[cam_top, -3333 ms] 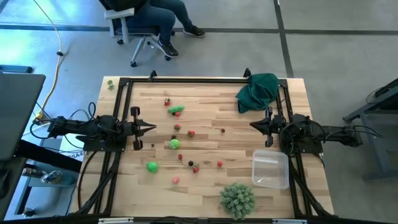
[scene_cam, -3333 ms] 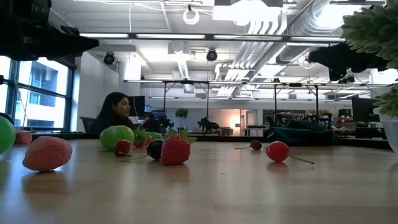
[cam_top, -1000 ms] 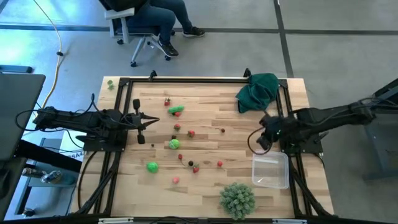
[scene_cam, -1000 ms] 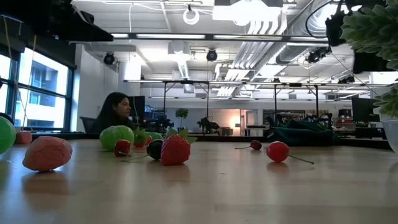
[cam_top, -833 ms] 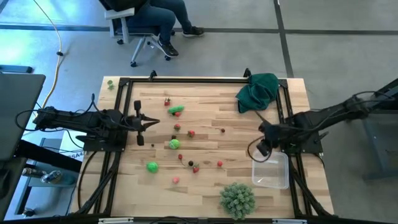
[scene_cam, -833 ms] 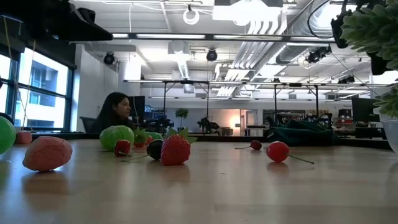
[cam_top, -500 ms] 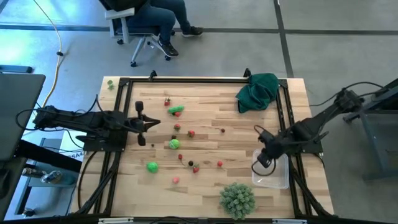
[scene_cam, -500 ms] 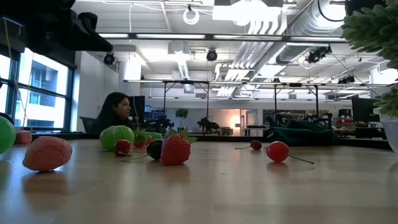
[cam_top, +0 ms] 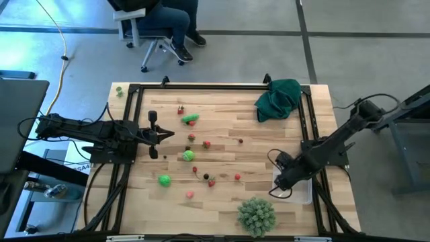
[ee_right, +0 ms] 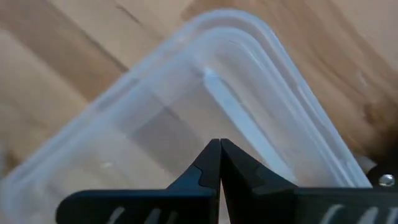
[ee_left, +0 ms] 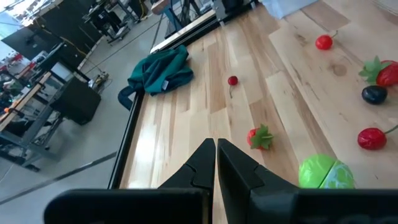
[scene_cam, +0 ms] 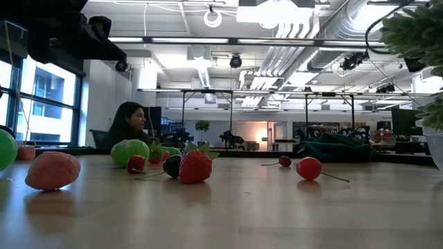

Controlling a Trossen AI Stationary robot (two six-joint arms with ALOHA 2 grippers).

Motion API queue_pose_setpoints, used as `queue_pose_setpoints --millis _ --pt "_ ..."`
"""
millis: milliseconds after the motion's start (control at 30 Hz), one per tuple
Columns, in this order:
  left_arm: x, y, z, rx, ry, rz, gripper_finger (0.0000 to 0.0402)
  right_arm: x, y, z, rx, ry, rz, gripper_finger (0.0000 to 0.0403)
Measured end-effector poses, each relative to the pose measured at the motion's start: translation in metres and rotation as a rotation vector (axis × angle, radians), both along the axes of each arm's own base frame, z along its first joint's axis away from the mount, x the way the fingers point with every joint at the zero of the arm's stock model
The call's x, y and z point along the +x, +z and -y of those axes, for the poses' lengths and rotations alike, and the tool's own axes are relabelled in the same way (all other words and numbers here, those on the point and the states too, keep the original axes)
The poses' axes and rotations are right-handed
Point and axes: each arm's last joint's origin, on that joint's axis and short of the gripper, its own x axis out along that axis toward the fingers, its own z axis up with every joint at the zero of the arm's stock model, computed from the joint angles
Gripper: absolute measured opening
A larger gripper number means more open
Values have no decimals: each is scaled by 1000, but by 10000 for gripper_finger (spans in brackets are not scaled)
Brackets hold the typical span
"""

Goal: Pick and placing Produce into tupperware
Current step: Move the transparent bin to the center of the table

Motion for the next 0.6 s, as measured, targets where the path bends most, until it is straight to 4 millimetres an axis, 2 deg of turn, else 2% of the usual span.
queue_pose_setpoints --millis 267,600 --pt "0 0 0 -1 -1 4 10 15 -23 6 -143 2 -78 0" --pt "0 0 0 -1 -1 5 10 38 -31 46 -220 5 -114 0"
